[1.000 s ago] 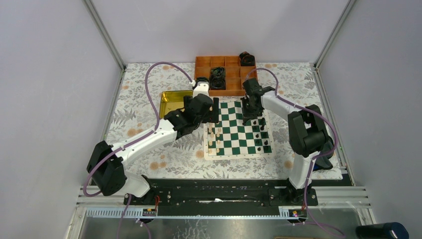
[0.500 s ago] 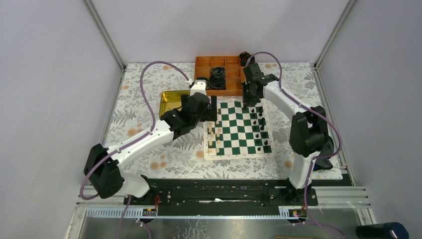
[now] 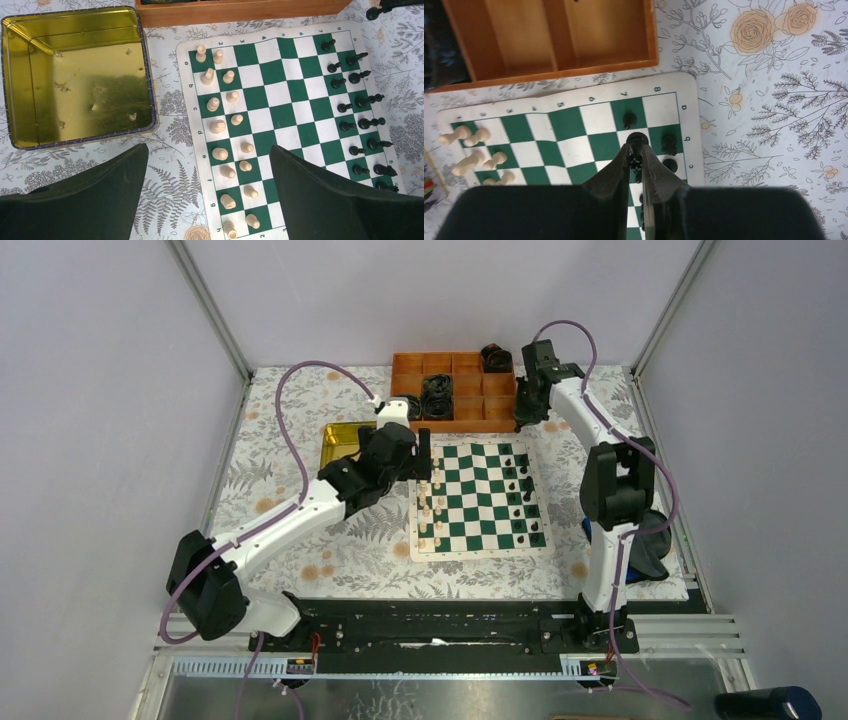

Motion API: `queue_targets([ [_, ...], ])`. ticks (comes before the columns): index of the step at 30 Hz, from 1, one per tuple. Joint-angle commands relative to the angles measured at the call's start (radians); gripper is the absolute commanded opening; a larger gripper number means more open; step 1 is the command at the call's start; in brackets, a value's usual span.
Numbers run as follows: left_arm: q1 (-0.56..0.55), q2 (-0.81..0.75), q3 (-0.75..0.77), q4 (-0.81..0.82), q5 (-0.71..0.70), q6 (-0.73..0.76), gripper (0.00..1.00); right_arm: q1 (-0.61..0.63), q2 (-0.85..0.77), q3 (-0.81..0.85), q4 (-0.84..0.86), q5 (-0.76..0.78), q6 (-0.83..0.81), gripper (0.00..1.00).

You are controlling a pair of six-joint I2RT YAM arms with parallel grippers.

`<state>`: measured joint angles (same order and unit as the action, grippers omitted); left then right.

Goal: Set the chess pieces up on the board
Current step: Place the chess piece on the chessboard.

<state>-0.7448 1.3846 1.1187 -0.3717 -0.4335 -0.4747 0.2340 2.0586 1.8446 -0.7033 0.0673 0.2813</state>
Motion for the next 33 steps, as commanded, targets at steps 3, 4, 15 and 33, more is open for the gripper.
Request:
queue_targets([
  [3, 0.023, 0.017, 0.014, 0.020, -0.005, 0.030, 0.99, -0.024, 0.073, 0.070, -0.056, 0.007, -0.017, 0.03],
  [4, 0.027, 0.021, 0.016, 0.023, -0.001, 0.031, 0.99, -0.025, 0.082, 0.069, -0.056, 0.007, -0.016, 0.03],
  [15, 0.061, 0.048, 0.016, 0.038, 0.035, 0.041, 0.99, -0.040, 0.172, 0.082, -0.033, -0.004, -0.014, 0.03],
  [33, 0.090, 0.068, 0.016, 0.043, 0.063, 0.042, 0.99, -0.061, 0.226, 0.111, -0.031, -0.020, -0.013, 0.06],
])
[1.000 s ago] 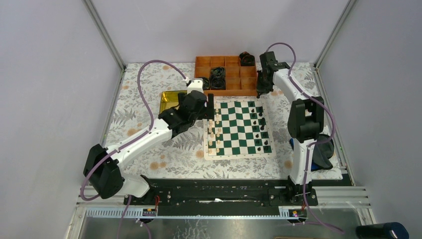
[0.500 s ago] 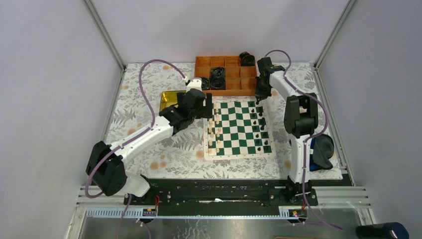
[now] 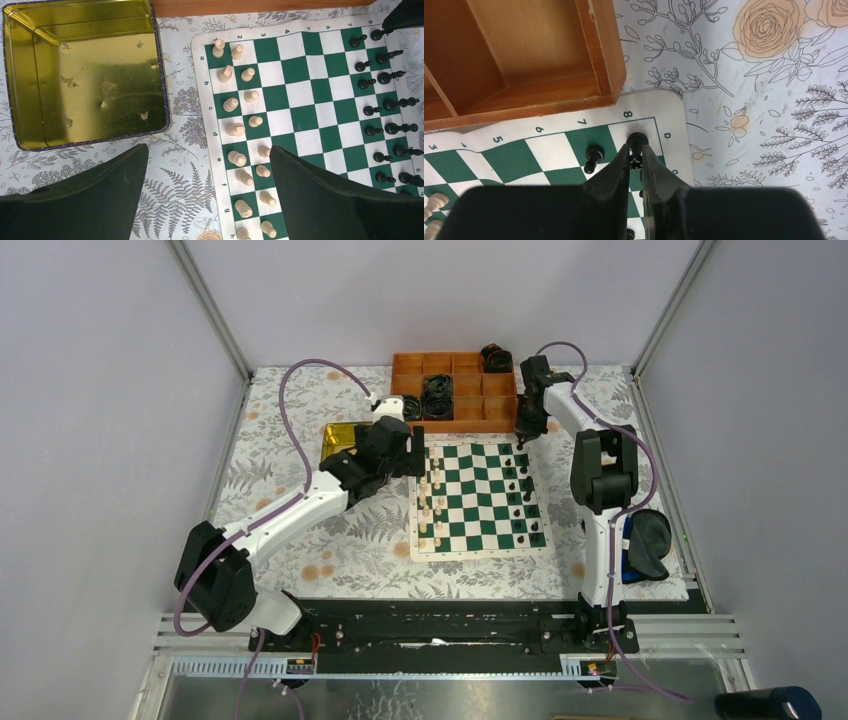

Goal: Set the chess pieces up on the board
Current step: Place the chess piece on the chessboard.

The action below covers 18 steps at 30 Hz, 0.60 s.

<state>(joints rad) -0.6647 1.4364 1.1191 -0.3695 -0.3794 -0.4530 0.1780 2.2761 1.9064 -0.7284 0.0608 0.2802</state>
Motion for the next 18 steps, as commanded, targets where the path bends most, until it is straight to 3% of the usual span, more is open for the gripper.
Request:
queue_targets([
  [1, 0.011, 0.017, 0.015, 0.041, 0.012, 0.020, 0.99, -0.005, 0.011, 0.049, -0.007, -0.014, -0.013, 0.10],
  [9, 0.012, 0.021, 0.014, 0.041, 0.023, 0.009, 0.99, -0.005, 0.009, 0.049, -0.010, -0.025, -0.026, 0.34],
  [18, 0.011, -0.014, 0.002, 0.023, 0.007, -0.014, 0.99, -0.005, -0.041, 0.082, 0.001, -0.030, -0.040, 0.45],
])
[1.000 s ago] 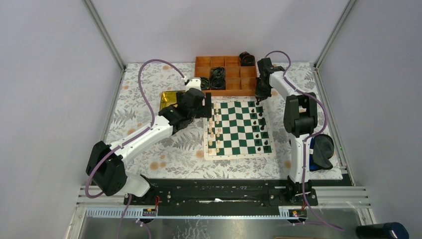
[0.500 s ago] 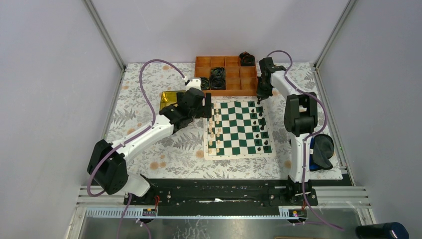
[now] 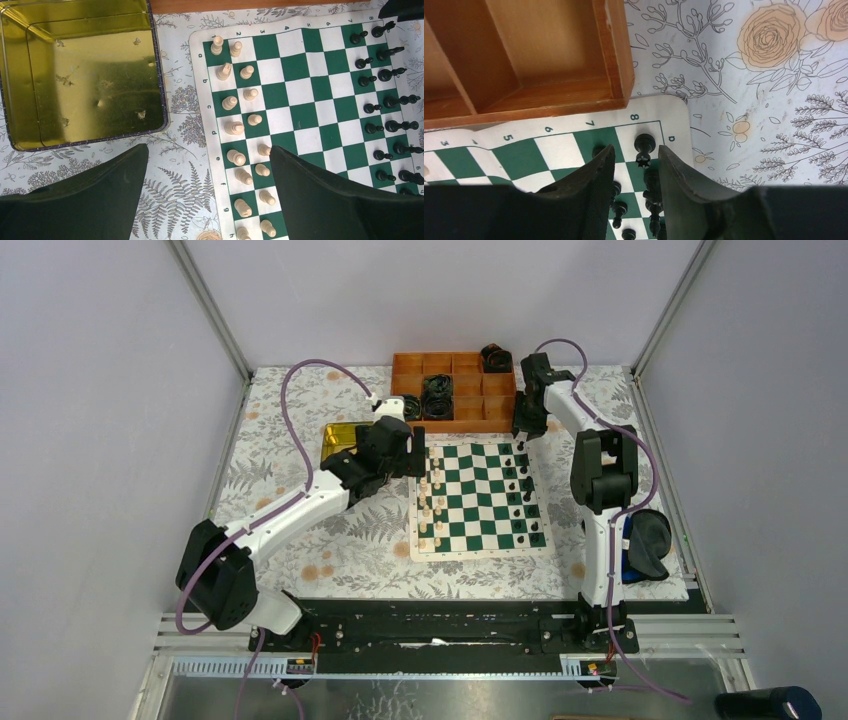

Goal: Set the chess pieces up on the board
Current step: Reset both arms

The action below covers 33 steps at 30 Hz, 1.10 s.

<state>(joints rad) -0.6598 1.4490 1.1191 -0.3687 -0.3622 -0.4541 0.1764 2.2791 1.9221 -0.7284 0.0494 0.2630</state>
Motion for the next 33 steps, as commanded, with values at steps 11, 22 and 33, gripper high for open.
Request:
queue_targets([
  [11, 0.006, -0.118, -0.008, -0.027, -0.057, -0.024, 0.99, -0.003, -0.169, 0.029, 0.031, -0.031, -0.032, 0.66],
  [22, 0.007, -0.252, -0.053, -0.088, -0.109, -0.044, 0.99, -0.003, -0.466, -0.304, 0.175, -0.004, -0.033, 1.00],
  [33, 0.006, -0.393, -0.132, -0.142, -0.194, -0.072, 0.99, -0.003, -0.802, -0.669, 0.307, -0.017, -0.009, 1.00],
])
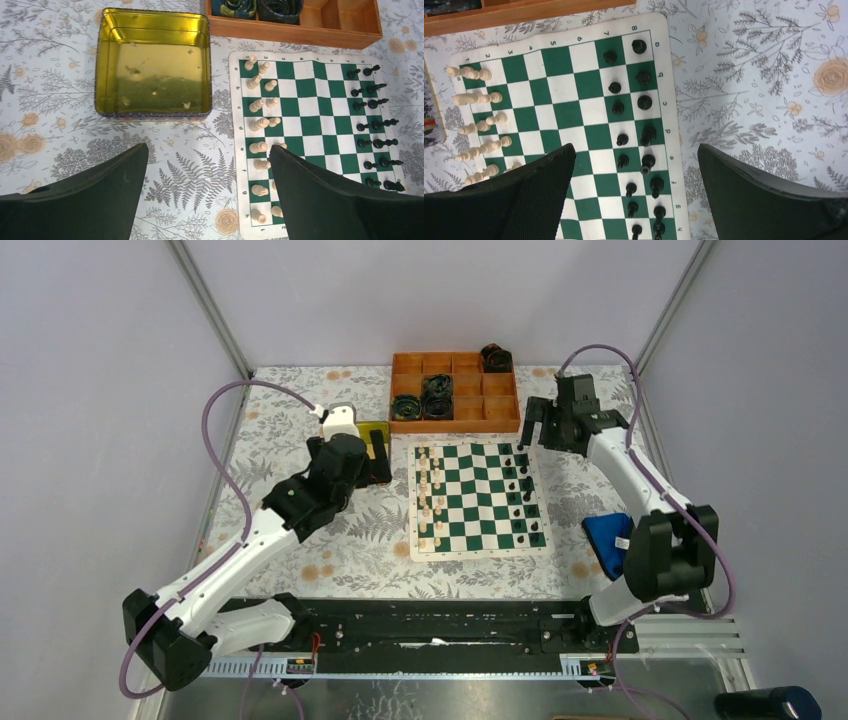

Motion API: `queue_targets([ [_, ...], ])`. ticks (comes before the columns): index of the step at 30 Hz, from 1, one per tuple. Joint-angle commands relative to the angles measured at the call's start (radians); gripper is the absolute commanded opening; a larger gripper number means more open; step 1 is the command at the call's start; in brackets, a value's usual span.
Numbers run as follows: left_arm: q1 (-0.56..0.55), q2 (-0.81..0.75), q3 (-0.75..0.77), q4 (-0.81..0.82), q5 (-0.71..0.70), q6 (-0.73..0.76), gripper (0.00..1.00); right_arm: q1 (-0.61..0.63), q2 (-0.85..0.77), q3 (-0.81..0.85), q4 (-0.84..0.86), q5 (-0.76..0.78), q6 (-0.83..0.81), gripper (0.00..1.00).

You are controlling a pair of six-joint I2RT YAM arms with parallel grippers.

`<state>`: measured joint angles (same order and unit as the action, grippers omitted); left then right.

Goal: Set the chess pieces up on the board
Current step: Reset both arms

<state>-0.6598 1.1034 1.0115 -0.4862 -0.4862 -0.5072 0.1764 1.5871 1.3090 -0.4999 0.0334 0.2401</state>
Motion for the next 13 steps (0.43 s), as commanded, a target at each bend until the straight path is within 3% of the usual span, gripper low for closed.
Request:
queue_targets([
  [1, 0.007, -0.058, -0.030, -0.026, -0.076, -0.019, 0.99, -0.004, -0.125, -0.073, 0.074, 0.003, 0.019, 1.00],
  [13, 0.006, -0.126, -0.091, -0.047, -0.104, -0.032, 0.99, -0.003, -0.376, -0.314, 0.121, 0.057, 0.030, 1.00],
])
